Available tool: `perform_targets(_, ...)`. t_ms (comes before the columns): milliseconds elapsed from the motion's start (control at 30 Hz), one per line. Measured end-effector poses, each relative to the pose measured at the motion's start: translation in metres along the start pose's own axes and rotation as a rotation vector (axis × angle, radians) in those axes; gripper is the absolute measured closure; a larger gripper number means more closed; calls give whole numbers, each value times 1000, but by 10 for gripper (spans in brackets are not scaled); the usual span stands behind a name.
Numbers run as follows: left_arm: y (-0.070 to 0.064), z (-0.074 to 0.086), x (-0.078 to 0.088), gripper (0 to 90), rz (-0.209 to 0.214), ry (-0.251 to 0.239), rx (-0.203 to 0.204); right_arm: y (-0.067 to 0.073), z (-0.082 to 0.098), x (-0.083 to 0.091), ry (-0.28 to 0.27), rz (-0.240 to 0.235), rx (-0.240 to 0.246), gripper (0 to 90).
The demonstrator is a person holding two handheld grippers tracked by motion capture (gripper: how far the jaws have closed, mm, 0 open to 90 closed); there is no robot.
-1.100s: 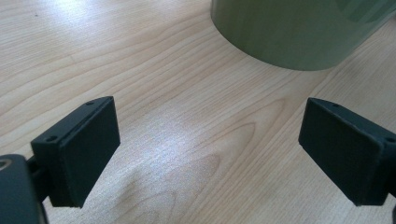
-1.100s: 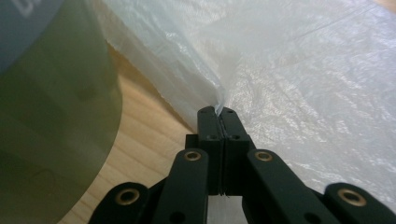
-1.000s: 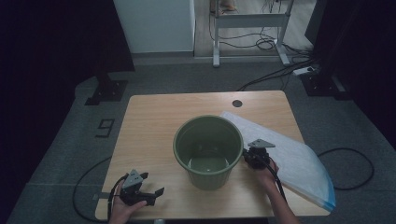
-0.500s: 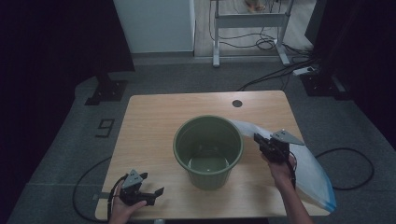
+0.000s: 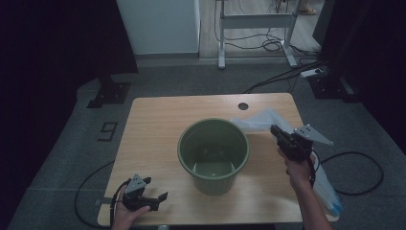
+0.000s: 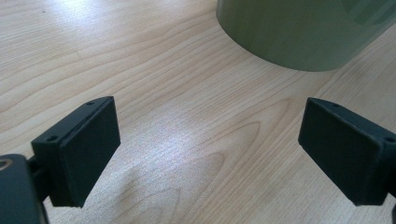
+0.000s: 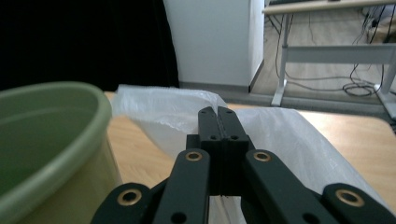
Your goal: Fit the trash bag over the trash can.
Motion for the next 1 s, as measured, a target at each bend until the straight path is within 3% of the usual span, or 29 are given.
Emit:
perform_targets(433, 1, 0, 1, 54, 1, -5, 5, 0, -48, 18, -102, 11, -5, 890)
perform_targets(1000, 1, 1, 0, 54, 3, 0, 7, 9, -65, 27, -145, -11, 1, 890)
Point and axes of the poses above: each handheld gripper's, and its own axes: x roughly backward along the jaws, z roughly out of its underside, y roughly to its left, the point moved 7 cm from there along -x, roughly forward along the jaws, and after that the axes turned 7 degrees about z, right-handed, at the moved point
